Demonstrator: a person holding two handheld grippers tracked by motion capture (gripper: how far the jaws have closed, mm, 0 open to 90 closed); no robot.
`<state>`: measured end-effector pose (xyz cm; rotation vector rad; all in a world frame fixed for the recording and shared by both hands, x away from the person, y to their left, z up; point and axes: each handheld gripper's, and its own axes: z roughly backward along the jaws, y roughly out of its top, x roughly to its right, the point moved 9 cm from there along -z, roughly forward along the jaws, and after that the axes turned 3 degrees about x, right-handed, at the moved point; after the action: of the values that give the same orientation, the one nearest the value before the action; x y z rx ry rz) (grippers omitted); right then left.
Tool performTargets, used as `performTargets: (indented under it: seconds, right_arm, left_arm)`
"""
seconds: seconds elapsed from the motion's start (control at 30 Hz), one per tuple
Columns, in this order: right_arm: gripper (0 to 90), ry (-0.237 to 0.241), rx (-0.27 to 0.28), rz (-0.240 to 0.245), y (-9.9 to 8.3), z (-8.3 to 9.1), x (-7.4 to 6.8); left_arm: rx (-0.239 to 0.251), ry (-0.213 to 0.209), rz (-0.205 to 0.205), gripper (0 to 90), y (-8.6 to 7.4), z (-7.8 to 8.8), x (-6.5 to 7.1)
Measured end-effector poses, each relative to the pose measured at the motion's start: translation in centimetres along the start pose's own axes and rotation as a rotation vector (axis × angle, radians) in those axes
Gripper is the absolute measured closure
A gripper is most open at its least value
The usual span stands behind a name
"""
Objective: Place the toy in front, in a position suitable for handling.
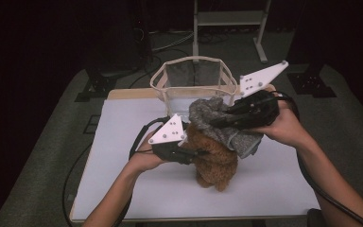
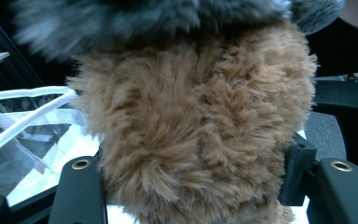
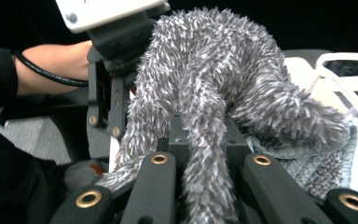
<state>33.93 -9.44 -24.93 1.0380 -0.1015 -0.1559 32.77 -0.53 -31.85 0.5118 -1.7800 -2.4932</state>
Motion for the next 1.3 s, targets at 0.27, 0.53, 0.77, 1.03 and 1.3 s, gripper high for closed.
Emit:
performTargets:
  seconds: [0.27,0.53,0.77,1.03,1.3]
  right_arm:
    - [78.6,-0.009,-0.037,-0.005,0.2,0.1,0.8]
    - [78.5,-0.073,-0.049,-0.051,-1.8,2.7,2.0]
    - [78.4,-0.064,-0.032,-0.043,-1.6,2.0,1.7]
    - [78.3,-0.084,-0.019,-0.049,-1.9,3.0,2.1]
    - [78.2,-0.080,0.000,-0.078,-2.7,2.5,2.4]
  left_arm:
    - [-0.011,0.004,-0.007,36.8,0.0,0.0,-0.1]
    - [-0.009,-0.005,-0.008,36.6,0.1,-0.2,0.0]
    - [-0.016,-0.012,-0.002,35.9,0.0,-0.6,0.0]
    - [-0.012,0.010,0.023,35.5,-0.6,0.6,-0.7]
    - [-0.038,0.007,0.032,29.6,-1.1,1.4,-0.9]
